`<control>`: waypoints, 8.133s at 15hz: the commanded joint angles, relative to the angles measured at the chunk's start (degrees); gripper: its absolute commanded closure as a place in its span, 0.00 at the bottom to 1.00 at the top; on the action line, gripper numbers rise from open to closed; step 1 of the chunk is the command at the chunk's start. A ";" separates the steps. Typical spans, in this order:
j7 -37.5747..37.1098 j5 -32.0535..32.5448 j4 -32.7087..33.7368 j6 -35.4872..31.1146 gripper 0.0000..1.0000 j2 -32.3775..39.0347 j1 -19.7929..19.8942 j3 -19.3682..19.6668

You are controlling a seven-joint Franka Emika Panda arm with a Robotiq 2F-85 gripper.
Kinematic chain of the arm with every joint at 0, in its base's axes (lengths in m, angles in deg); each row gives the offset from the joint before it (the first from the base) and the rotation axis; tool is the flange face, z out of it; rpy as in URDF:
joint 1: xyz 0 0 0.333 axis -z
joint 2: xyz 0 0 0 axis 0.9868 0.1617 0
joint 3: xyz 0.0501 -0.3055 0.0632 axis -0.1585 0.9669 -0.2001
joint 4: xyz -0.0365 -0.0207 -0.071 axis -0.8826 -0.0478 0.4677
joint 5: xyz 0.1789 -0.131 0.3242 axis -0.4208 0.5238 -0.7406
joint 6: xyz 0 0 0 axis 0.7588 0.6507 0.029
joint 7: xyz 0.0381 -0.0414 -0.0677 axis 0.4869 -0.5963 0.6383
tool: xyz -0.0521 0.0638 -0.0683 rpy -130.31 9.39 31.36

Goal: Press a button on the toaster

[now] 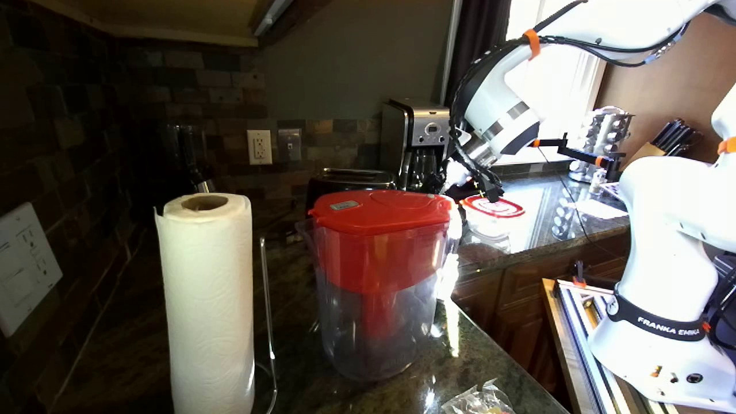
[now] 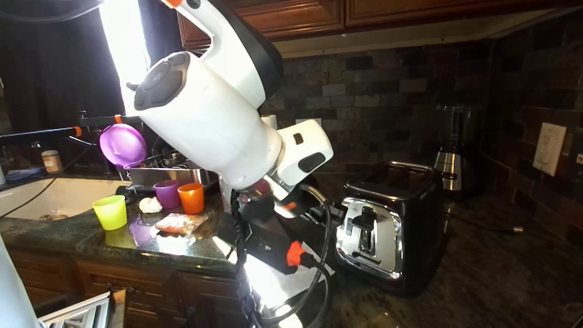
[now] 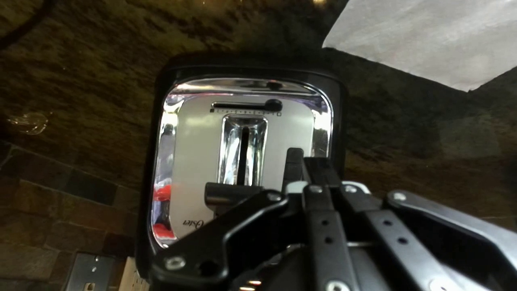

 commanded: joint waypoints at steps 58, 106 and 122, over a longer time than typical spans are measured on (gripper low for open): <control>4.89 -10.08 8.81 7.66 1.00 11.18 -0.78 1.31; 3.36 -3.65 -1.54 -4.04 0.51 -4.00 0.17 -1.86; 3.56 -19.22 -1.46 -16.71 0.00 -5.57 -8.68 -4.55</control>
